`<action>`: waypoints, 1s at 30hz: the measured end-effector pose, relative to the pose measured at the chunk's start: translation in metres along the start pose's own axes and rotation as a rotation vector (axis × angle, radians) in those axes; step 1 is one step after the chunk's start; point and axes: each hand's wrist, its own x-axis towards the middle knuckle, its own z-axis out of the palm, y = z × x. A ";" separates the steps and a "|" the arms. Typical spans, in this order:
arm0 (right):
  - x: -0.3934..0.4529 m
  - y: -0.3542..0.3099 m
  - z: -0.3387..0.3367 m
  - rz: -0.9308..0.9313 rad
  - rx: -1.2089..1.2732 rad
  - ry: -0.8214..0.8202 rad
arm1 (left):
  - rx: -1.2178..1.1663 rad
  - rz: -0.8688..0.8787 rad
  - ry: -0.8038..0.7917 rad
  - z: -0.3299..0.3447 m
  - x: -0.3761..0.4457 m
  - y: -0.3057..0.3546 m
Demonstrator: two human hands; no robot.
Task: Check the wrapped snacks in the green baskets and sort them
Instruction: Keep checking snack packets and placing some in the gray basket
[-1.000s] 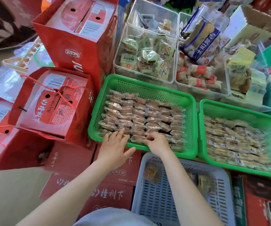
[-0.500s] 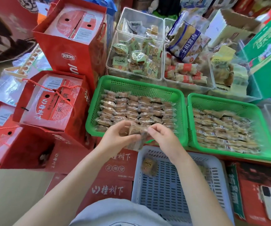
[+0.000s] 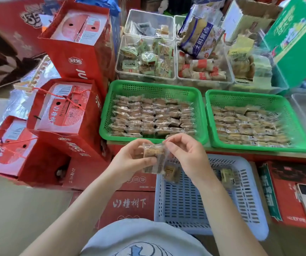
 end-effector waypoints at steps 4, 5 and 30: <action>-0.024 0.010 0.014 0.025 0.134 0.095 | 0.044 -0.049 -0.058 0.008 -0.017 0.007; -0.029 0.011 0.016 0.002 0.114 0.108 | 0.082 -0.046 -0.050 0.011 -0.022 0.009; -0.069 0.023 0.043 0.193 0.111 0.003 | 0.402 -0.038 0.061 0.006 -0.070 -0.008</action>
